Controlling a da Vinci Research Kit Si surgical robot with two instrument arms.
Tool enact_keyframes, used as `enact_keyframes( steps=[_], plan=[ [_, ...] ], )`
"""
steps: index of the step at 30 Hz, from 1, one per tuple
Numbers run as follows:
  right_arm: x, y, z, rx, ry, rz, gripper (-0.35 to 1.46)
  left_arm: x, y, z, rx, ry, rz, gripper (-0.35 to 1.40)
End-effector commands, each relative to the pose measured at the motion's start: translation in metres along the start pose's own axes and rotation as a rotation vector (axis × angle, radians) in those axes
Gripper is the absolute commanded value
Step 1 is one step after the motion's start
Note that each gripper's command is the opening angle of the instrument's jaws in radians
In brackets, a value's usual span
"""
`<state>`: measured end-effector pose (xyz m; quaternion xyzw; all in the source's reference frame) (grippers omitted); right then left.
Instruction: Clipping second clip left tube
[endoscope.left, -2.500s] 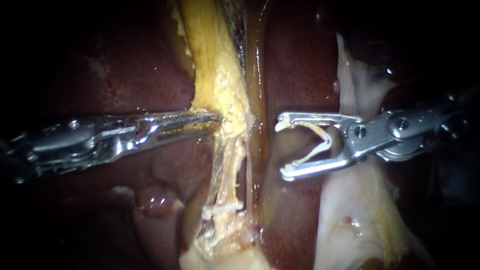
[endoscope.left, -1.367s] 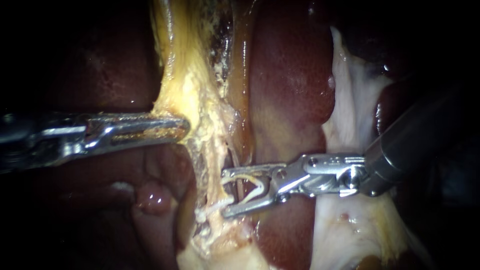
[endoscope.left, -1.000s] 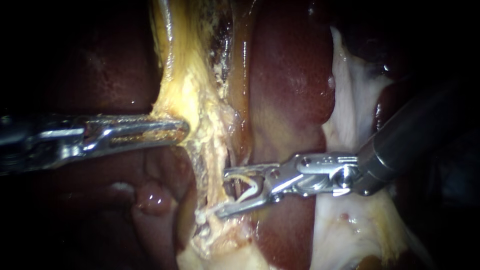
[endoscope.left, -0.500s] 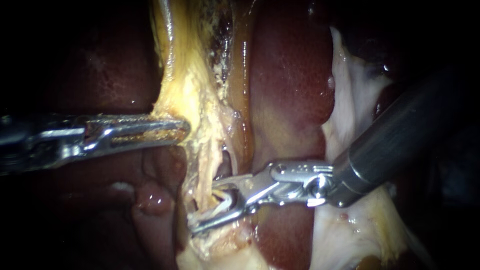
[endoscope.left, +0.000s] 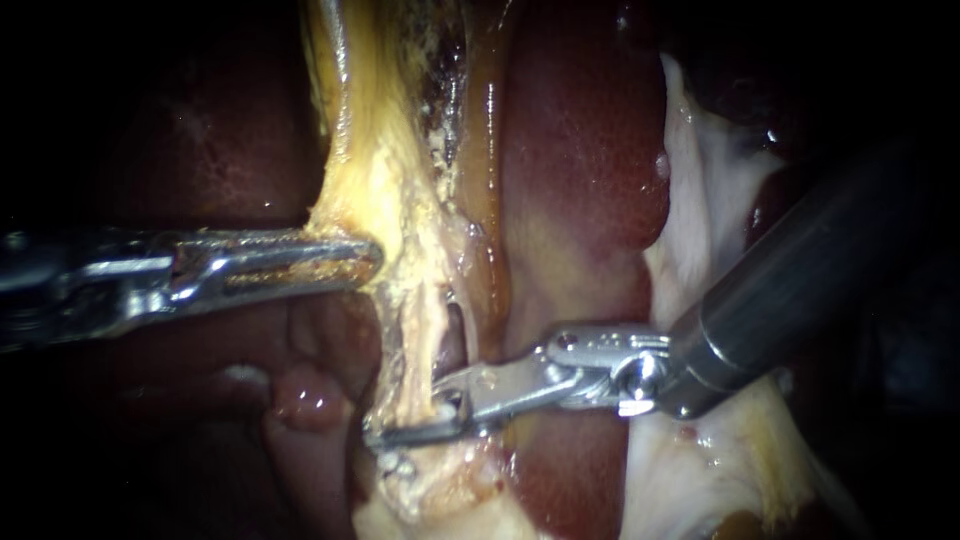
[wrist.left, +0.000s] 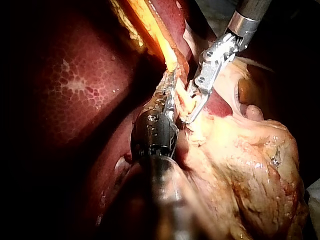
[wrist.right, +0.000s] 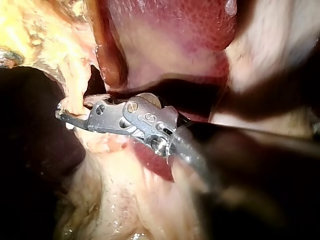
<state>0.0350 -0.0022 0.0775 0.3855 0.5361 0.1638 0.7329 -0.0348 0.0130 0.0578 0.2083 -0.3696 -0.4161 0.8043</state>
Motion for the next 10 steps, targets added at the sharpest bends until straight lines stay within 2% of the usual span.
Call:
enact_keyframes(
  steps=[1, 10],
  plan=[
    [-0.0001, 0.0000, 0.0001, -0.001, -0.004, 0.000, -0.35, 0.0000, 0.0001, 0.0000, 0.002, 0.000, 0.001, -0.35],
    [-0.0002, -0.0001, 0.0000, 0.000, -0.005, -0.001, -0.35, 0.0000, 0.0001, 0.0001, 0.002, 0.000, 0.001, -0.35]
  ],
)
